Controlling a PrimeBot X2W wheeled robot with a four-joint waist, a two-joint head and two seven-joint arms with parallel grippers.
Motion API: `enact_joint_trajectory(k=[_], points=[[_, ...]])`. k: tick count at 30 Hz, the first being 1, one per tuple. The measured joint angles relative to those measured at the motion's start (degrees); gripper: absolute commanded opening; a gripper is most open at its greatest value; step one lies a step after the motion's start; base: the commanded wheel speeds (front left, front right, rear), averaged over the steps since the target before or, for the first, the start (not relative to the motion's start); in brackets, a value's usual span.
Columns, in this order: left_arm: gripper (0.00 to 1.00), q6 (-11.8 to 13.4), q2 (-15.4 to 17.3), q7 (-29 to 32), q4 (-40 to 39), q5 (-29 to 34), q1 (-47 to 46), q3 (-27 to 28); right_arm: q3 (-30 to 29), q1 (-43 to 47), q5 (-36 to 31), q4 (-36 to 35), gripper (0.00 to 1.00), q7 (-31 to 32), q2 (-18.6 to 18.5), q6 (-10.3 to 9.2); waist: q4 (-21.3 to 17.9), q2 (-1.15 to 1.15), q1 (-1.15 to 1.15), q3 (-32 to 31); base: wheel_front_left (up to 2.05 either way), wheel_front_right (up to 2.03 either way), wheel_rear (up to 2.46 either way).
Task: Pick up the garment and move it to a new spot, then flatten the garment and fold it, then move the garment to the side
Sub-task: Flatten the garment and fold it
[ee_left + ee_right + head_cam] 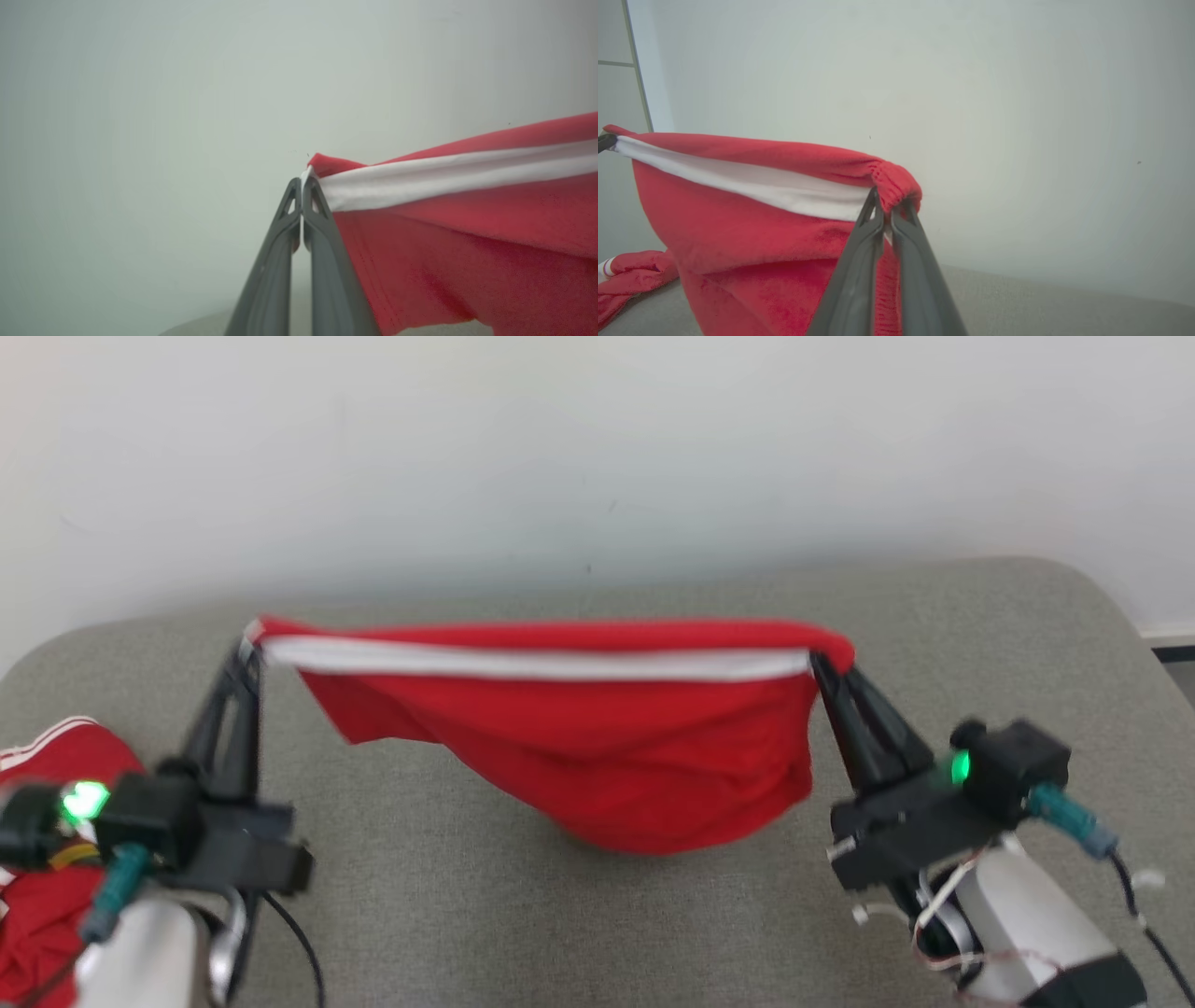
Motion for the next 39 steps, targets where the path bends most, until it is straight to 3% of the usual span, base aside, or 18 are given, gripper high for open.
enact_joint_trajectory(k=[6, 12, 21, 28, 34, 39], points=[[0.00, -0.5, 6.3, 0.0, 2.1, 0.8, -8.7, -0.1, 3.2, -9.5, 4.1, 0.8, 0.00, 0.0, -0.8, 0.00, 0.0, 0.00, 0.00, -2.2, 0.00, 0.00, 0.00], [0.00, -0.8, 10.1, 0.0, 6.3, 1.3, -17.9, -1.6, 7.6, -19.6, 7.5, 5.2, 0.00, 0.0, -2.6, 0.00, 0.6, 0.00, 0.00, -1.7, 0.00, 0.00, 0.00], [0.00, -0.9, 11.5, 2.1, 15.4, 3.2, -30.1, -6.5, 14.7, -33.6, 9.7, 14.0, 0.00, 0.0, -3.9, 0.00, 2.0, 0.00, 0.01, 2.7, 0.00, 0.00, 0.00], [0.00, 0.4, 10.2, 2.6, 21.6, 6.2, -42.6, -9.9, 17.6, -48.9, 5.8, 23.4, 0.00, 0.0, -5.3, 0.00, 3.1, 0.01, 0.02, 10.6, 0.00, 0.00, 0.00], [0.00, 5.3, 7.5, 0.5, 23.7, 8.4, -52.5, -11.1, 9.5, -59.8, -0.4, 26.2, 0.00, 0.0, -7.3, 0.04, 4.8, 0.01, 0.03, 17.8, 0.00, 0.00, 0.00], [0.00, 7.2, 6.0, 0.0, 22.7, 9.1, -56.9, -12.6, 1.7, -60.3, -6.6, 25.5, 0.00, 0.0, -7.9, 0.08, 7.2, 0.01, 0.03, 22.2, 0.00, 0.00, 0.00]])
